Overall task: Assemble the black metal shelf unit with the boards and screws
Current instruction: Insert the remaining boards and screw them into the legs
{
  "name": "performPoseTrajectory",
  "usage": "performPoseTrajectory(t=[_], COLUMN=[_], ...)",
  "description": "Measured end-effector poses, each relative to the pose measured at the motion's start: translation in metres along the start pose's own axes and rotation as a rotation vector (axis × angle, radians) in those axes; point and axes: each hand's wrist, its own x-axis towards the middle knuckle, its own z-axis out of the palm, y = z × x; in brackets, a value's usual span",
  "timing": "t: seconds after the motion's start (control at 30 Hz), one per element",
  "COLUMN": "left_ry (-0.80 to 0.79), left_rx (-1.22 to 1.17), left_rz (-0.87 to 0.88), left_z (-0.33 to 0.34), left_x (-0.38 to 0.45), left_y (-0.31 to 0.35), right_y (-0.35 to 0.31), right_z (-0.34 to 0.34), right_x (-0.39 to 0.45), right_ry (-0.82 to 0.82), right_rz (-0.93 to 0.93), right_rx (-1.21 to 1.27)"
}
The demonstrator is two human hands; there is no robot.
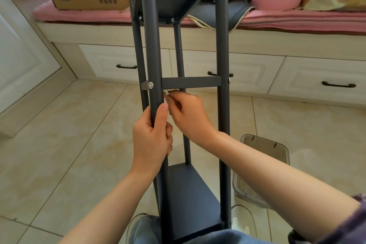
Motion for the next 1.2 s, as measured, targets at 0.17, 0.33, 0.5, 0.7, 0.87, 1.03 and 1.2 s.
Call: performPoseTrajectory(t=[0.17, 0.33, 0.5, 0.7, 0.87, 1.03, 1.2], left_ry=[0.001, -0.001, -0.012, -0.01, -0.002, -0.01, -0.014], left_rx=[0.004, 0.025, 0.022, 0.03, 0.045, 0.018, 0.027], left_rz=[0.004, 0.025, 0.022, 0.031, 0.037, 0.025, 0.021], left_z=[0.001, 0.003, 0.004, 0.007, 0.004, 0.0, -0.002], left_x=[0.0, 0.001, 0.002, 0.002, 0.001, -0.002, -0.005], left_y=[-0.002, -0.005, -0.005, -0.005, -0.009, -0.009, -0.006], right_y=[0.013, 0.025, 0.032, 0.034, 0.033, 0.021, 0.009], right_z=[0.008, 0.017, 0.025, 0.032, 0.032, 0.012, -0.018], right_x=[0.005, 0.012, 0.016, 0.022, 0.022, 0.004, -0.035], right_ry=[0.082, 0.165, 0.218, 0.244, 0.222, 0.153, -0.139], right_rz=[-0.132, -0.194, -0.179, -0.189, -0.177, -0.092, 0.17], right_rx=[-0.017, -0.039, -0.016, -0.024, -0.026, 0.048, -0.032])
